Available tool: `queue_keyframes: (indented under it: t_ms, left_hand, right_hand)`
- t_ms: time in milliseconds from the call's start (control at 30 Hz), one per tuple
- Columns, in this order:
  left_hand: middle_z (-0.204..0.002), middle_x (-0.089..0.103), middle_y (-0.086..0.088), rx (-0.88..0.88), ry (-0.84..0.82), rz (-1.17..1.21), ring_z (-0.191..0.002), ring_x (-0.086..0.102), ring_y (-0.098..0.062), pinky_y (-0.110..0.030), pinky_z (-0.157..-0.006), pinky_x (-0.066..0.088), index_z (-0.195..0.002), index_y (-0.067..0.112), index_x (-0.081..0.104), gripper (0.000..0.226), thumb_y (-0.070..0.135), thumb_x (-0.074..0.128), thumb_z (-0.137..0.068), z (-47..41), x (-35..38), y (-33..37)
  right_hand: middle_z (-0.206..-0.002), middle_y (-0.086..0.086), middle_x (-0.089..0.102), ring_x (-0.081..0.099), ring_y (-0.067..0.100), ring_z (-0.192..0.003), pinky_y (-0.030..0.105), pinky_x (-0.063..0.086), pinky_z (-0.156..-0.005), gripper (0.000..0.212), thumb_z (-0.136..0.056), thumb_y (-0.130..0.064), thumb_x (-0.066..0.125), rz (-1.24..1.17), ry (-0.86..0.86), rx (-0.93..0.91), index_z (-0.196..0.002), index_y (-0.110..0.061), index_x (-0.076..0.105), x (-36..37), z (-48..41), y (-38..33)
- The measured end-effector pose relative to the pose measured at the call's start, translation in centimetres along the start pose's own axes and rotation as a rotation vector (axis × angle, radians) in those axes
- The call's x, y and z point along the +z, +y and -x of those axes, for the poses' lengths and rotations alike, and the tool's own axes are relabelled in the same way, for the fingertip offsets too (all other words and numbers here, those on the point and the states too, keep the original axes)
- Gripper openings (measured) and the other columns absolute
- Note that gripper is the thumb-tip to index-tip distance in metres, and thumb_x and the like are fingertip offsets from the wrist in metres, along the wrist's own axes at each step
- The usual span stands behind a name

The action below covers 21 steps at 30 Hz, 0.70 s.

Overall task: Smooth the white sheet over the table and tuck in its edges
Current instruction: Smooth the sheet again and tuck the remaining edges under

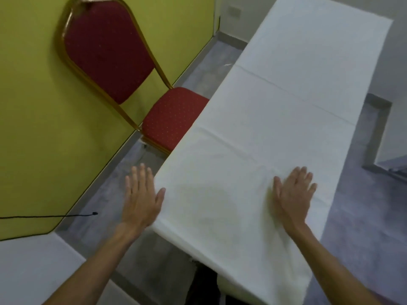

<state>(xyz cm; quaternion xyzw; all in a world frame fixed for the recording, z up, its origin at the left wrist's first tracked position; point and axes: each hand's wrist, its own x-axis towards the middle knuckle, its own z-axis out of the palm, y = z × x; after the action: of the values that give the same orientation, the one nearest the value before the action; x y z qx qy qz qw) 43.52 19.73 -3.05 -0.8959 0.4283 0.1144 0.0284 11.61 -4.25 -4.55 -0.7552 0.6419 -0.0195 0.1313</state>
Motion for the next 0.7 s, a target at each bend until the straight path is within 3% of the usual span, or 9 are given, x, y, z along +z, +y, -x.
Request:
queue_keyframes:
  t_ms: [100, 200, 300, 467, 700]
  left_hand:
    - [-0.164, 0.010, -0.011, 0.467, 0.016, 0.102, -0.152, 0.005, -0.028, -0.050, -0.122, 0.020, -0.155, 0.007, 0.017, 0.066, 0.045, 0.026, -0.102, 1.9, 1.0, 6.1]
    - [-0.164, 0.010, -0.008, 0.631, -0.096, 0.000, -0.152, 0.006, -0.026, -0.051, -0.119, 0.024, -0.156, 0.010, 0.016, 0.067, 0.048, 0.027, -0.102, 2.4, 2.3, 8.7]
    - [-0.165, -0.005, -0.002, 0.659, -0.153, -0.037, -0.152, -0.009, -0.019, -0.044, -0.124, 0.008, -0.157, 0.015, 0.001, 0.073, 0.055, 0.024, -0.101, 1.9, 2.4, 5.9]
    - [-0.166, -0.004, -0.002, 0.534, -0.165, -0.042, -0.152, -0.008, -0.019, -0.044, -0.123, 0.005, -0.157, 0.015, 0.001, 0.073, 0.056, 0.022, -0.101, 2.5, 1.3, -0.1]
    - [-0.163, -0.007, -0.006, 0.431, -0.234, -0.010, -0.151, -0.011, -0.024, -0.048, -0.123, 0.002, -0.155, 0.010, 0.002, 0.080, 0.065, 0.002, -0.096, 5.8, 0.2, -1.0]
  right_hand:
    - [-0.163, 0.023, 0.019, 0.018, 0.039, -0.152, 0.055, 0.005, -0.124, 0.069, -0.103, -0.042, 0.027, -0.028, -0.039, -0.271, -0.154, 0.004, 0.024, 3.9, 8.3, -7.2]
    - [-0.167, 0.016, 0.012, 0.011, 0.032, -0.155, 0.053, 0.007, -0.124, 0.068, -0.104, -0.044, 0.023, -0.005, -0.074, -0.272, -0.158, -0.001, 0.018, 5.7, 12.5, -8.5]
    - [-0.167, 0.014, 0.012, 0.010, 0.030, -0.155, 0.053, 0.007, -0.125, 0.073, -0.103, -0.050, 0.025, 0.061, -0.059, -0.177, -0.159, -0.003, 0.016, 4.6, 13.8, -3.7]
    - [-0.167, 0.014, 0.012, 0.010, 0.030, -0.155, 0.055, 0.010, -0.124, 0.080, -0.100, -0.058, 0.019, 0.029, -0.075, 0.080, -0.159, -0.004, 0.012, 2.0, 17.0, 4.3]
    - [-0.165, 0.022, 0.017, 0.014, 0.037, -0.153, 0.057, 0.013, -0.124, 0.086, -0.097, -0.061, 0.013, -0.038, -0.157, 0.235, -0.157, 0.001, 0.013, -0.3, 20.5, 4.6]
